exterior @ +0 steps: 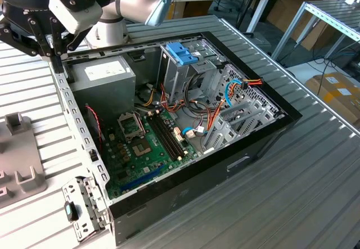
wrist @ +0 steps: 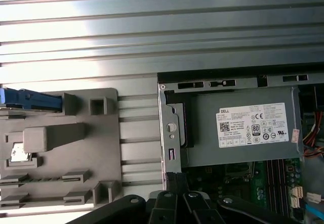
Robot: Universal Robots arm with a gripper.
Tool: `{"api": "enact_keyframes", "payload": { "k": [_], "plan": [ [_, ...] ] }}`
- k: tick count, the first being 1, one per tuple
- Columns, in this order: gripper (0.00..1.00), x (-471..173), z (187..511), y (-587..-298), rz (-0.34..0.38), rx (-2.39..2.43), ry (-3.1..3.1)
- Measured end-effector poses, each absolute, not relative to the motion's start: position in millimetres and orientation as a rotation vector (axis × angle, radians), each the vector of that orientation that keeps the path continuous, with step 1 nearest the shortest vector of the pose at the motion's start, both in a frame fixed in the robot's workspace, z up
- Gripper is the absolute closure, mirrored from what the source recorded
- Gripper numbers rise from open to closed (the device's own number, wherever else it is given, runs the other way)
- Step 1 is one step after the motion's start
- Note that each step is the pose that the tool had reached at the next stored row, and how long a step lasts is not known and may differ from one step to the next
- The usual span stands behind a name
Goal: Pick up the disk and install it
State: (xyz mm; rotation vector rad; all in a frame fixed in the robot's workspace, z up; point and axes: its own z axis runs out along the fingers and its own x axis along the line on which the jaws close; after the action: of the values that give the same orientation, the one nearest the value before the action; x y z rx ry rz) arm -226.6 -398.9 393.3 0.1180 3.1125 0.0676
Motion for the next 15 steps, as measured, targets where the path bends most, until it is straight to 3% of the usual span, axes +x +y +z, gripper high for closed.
{"api": "enact_keyframes", "payload": {
  "k": [15],
  "plan": [
    [0.89,-232.5,393.3,-398.9,0.068,0.118,3.112]
  ]
}}
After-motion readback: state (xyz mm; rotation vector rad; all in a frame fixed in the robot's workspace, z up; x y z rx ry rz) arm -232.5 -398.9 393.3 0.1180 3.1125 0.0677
